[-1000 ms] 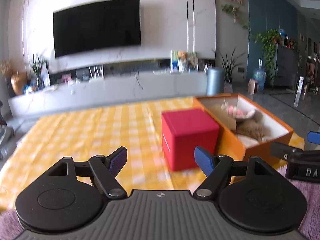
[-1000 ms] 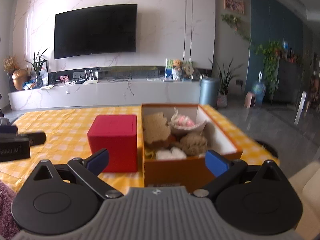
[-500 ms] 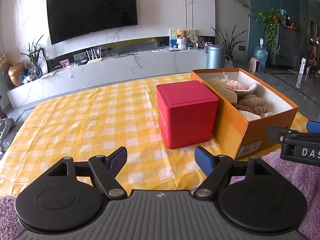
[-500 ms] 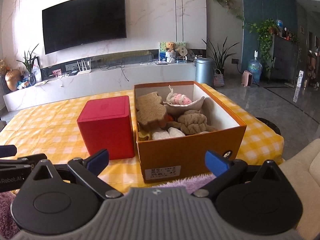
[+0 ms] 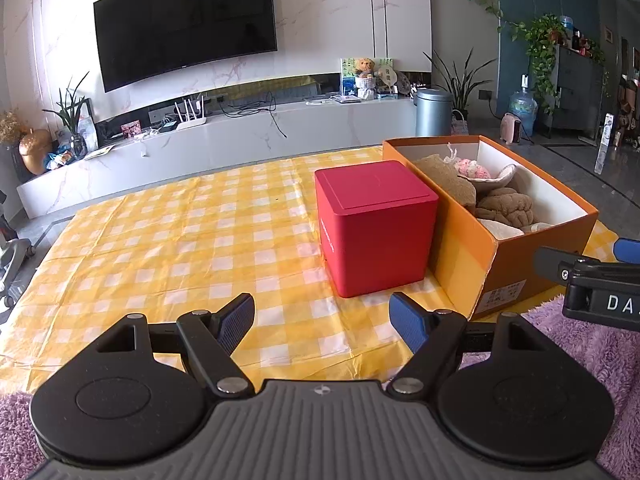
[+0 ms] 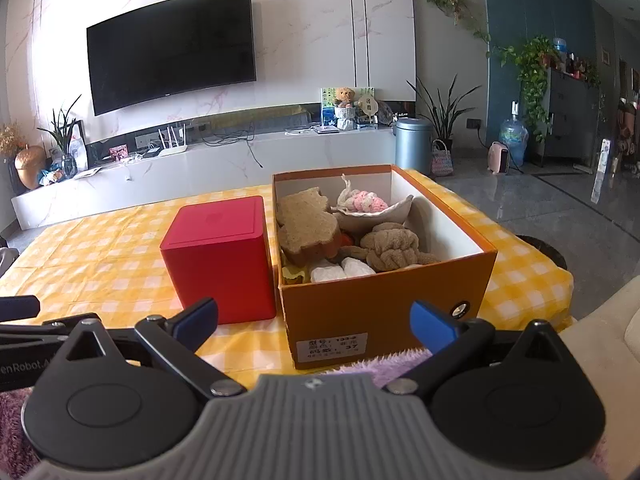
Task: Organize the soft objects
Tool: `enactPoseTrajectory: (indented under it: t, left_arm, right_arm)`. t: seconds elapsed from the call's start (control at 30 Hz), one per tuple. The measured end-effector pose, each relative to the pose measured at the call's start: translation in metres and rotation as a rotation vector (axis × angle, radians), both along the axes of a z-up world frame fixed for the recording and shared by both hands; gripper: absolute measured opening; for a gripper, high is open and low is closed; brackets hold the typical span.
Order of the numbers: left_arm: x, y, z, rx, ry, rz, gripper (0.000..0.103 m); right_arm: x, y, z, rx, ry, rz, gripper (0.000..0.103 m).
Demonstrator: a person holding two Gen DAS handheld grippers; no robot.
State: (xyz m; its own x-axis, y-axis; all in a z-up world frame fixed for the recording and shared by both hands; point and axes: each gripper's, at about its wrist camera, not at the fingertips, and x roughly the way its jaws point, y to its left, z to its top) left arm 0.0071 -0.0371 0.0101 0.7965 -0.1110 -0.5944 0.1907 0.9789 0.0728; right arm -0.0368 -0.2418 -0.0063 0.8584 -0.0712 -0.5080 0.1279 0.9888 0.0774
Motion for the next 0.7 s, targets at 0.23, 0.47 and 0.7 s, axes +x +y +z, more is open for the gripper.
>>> enactPoseTrajectory:
  t: [0.23,0.47,0.7]
  left_arm:
    - [0.0,0.0016,0.0019,-0.001,-0.004,0.0,0.09]
    - [-0.0002,0.0021,0.0019,-0.002,-0.006,0.0,0.09]
    - [-0.0007,0.0032,0.0043,-0.001,-0.008,-0.005,0.09]
  right_arm:
    - [-0.0005,0.0003,0.0005,-0.006,-0.003,-0.001,0.1]
    - [-0.001,0.001,0.0007,-0.006,-0.002,-0.001,0.1]
    - [-0.0007,0.0007,0.0007,-0.007,-0.001,-0.002,0.1]
